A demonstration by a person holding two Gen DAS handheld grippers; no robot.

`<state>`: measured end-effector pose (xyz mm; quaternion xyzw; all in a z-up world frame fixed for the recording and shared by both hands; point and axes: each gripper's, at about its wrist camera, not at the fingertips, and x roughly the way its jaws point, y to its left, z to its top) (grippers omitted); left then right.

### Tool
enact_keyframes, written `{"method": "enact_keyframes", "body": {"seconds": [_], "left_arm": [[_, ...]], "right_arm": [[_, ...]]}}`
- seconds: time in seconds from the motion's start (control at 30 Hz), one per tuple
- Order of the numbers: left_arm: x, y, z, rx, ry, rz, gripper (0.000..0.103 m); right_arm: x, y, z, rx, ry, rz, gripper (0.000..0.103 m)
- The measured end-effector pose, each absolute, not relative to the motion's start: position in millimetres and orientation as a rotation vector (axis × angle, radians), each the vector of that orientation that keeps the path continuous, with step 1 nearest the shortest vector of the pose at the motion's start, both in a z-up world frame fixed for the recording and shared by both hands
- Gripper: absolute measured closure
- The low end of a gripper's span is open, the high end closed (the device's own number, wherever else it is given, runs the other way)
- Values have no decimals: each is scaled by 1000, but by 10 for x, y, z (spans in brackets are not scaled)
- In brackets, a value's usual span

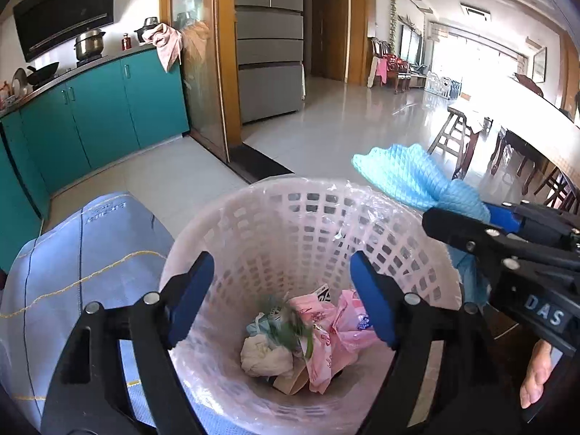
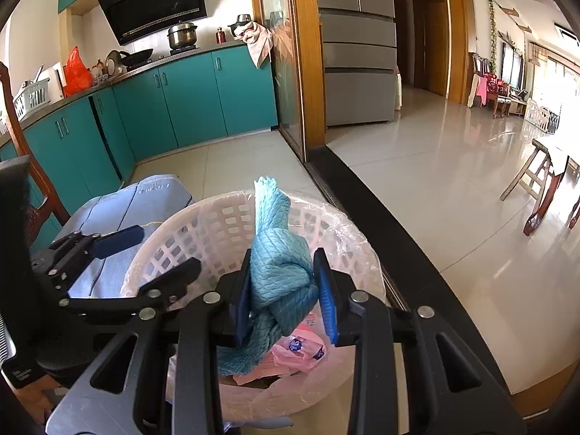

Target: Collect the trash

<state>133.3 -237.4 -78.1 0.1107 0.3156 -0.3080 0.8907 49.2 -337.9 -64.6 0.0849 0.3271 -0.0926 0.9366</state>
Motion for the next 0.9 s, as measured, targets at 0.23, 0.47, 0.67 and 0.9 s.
{"method": "enact_keyframes", "body": {"seconds": [0.23, 0.47, 0.67, 0.9], "left_arm": [[1336, -2054, -691, 235, 629, -498, 21], [1168, -1545, -542, 203, 593, -376, 14], [832, -953, -256, 166, 538, -257, 5], [220, -436, 71, 120, 454, -172, 3]], "right_arm": [[609, -3369, -683, 179, 702, -173, 58], [551, -3232, -651, 178, 701, -182, 16], [221, -2894, -372, 159, 572, -150, 3], [-202, -2358, -41, 88, 433, -140, 3]]}}
